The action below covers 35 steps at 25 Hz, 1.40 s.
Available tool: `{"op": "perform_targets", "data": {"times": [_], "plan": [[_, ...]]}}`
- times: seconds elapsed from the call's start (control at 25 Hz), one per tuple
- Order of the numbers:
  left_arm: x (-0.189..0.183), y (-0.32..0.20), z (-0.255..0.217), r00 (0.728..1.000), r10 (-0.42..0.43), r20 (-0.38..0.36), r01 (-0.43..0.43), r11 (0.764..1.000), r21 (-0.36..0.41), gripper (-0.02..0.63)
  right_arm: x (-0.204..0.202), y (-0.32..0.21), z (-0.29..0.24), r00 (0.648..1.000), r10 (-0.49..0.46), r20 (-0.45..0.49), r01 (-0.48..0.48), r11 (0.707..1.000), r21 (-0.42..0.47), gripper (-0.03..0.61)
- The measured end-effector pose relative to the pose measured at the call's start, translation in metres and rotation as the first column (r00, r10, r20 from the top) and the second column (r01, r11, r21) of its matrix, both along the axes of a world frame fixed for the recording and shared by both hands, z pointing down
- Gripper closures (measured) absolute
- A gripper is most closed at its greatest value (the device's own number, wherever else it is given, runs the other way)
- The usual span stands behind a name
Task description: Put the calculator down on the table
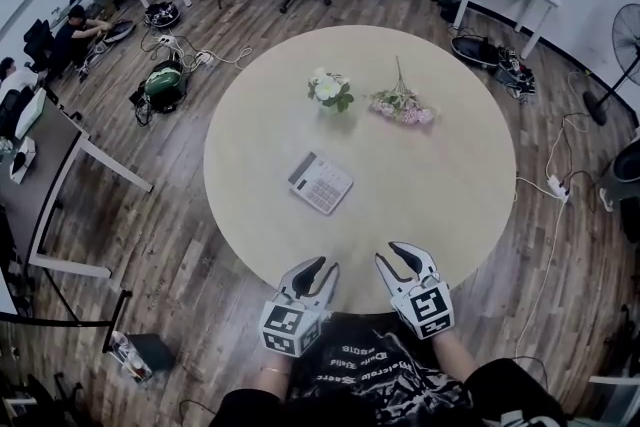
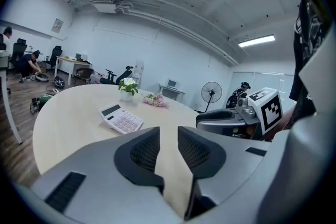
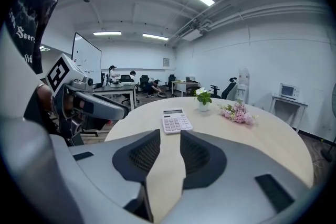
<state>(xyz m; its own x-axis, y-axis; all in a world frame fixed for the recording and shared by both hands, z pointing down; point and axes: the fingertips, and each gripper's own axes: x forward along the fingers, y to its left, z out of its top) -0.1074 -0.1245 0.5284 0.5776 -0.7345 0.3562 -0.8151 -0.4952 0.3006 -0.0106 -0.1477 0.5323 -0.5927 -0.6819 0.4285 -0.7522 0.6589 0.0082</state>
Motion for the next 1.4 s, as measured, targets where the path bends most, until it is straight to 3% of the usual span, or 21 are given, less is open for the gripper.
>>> {"op": "perform_targets", "data": {"times": [0.08, 0.12, 0.16, 0.72, 1.4], "plan": [[0.0, -0.002, -0.003, 1.0, -0.008, 0.013, 0.008, 1.0, 0.006, 0.556, -0.001, 0.001, 0.0, 1.0, 0.002, 0.017, -0.002, 1.0, -0.002, 0.511], [0.0, -0.003, -0.003, 1.0, -0.011, 0.019, 0.011, 1.0, 0.007, 0.577, -0.001, 0.0, 0.0, 1.0, 0.003, 0.026, -0.003, 1.0, -0.004, 0.561], [0.0, -0.003, -0.003, 1.0, -0.011, 0.019, 0.011, 1.0, 0.006, 0.588, -0.002, 0.0, -0.001, 0.999, -0.001, 0.032, 0.001, 1.0, -0.007, 0.571], [0.003, -0.004, 0.004, 0.999, 0.003, 0.054, -0.003, 1.0, -0.003, 0.594, -0.009, 0.001, -0.006, 0.997, -0.063, -0.033, 0.064, 0.997, 0.039, 0.572], [0.0, -0.001, 0.009, 0.998, -0.007, 0.067, 0.007, 1.0, -0.003, 0.594, -0.005, 0.006, -0.003, 0.998, -0.048, -0.043, 0.051, 0.997, 0.051, 0.573]]}}
